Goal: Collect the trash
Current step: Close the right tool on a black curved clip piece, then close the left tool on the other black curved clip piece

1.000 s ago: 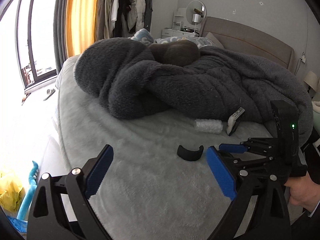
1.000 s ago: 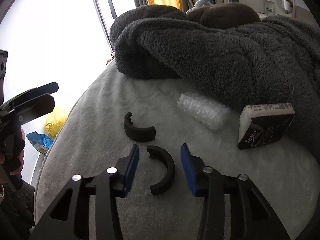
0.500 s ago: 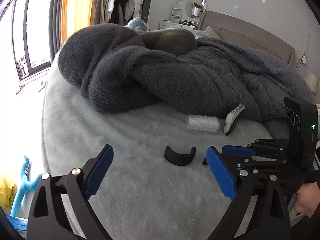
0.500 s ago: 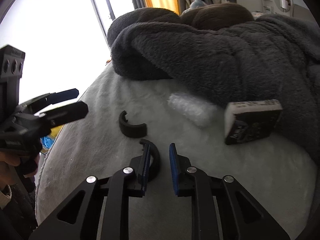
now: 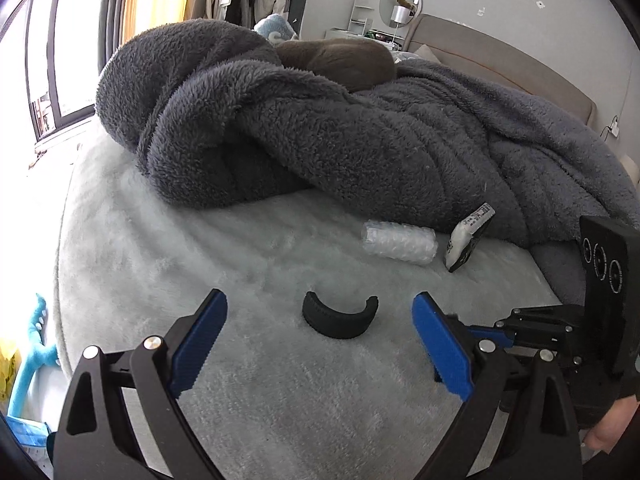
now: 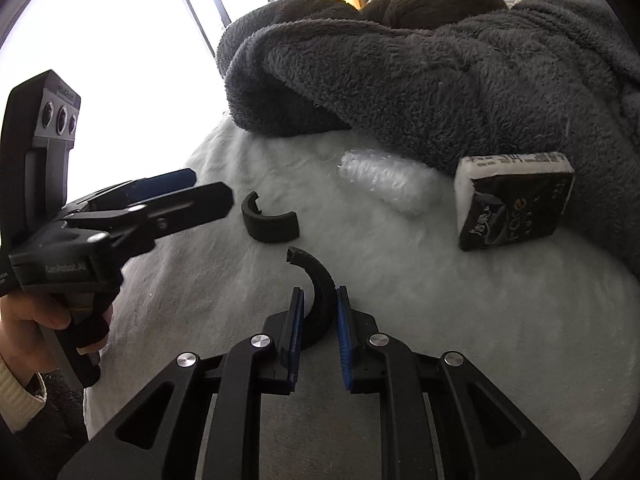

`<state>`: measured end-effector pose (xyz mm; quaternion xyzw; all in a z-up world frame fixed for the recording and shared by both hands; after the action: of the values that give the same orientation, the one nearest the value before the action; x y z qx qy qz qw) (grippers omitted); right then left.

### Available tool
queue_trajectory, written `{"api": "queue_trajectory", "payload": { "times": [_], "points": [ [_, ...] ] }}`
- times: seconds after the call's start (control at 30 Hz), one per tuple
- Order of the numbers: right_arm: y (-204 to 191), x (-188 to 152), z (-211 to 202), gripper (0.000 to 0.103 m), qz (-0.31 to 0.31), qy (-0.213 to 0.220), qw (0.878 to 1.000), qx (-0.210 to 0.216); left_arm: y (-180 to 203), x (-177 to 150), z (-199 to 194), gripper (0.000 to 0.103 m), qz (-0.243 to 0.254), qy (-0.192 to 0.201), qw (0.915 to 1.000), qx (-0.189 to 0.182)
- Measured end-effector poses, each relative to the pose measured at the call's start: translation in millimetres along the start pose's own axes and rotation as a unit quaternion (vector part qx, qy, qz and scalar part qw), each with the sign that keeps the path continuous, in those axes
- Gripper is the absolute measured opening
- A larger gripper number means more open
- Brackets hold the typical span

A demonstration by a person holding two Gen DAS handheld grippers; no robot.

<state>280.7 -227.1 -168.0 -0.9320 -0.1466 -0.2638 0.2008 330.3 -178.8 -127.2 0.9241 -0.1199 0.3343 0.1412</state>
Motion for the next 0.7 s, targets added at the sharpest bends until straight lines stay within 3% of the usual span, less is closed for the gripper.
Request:
{"api": "queue_trajectory", "payload": {
  "times": [0.17,0.23,0.7],
  "points": [
    [-4,2,-3,0.009,-0.006,0.002,1.000,0.000,5,-2,11,0.094,0.006,-0.012,0.9999,0.001],
    [-1,1,-7,0.009,-0.003,0.005,1.000,-0.003,9,-3,16,0.083,0.011,-0.017,0.9998,0.000],
    [27,-8,-40,0.008,0.019,0.034,0.999,-0.013,13,-1,38,0.065,0.016,-0.045,0.9986,0.021]
  ]
}}
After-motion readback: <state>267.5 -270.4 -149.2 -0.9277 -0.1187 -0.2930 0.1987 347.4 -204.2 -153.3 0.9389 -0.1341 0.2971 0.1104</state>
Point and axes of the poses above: each gripper's, at about its wrist camera, not at the fingertips, and z roughly the way its jaws point, y to its right, x to its top, the point moved 3 cm from there along z, roughly the way its jaws point, and after that the axes turned 4 degrees about -y, right-handed, at the moved point
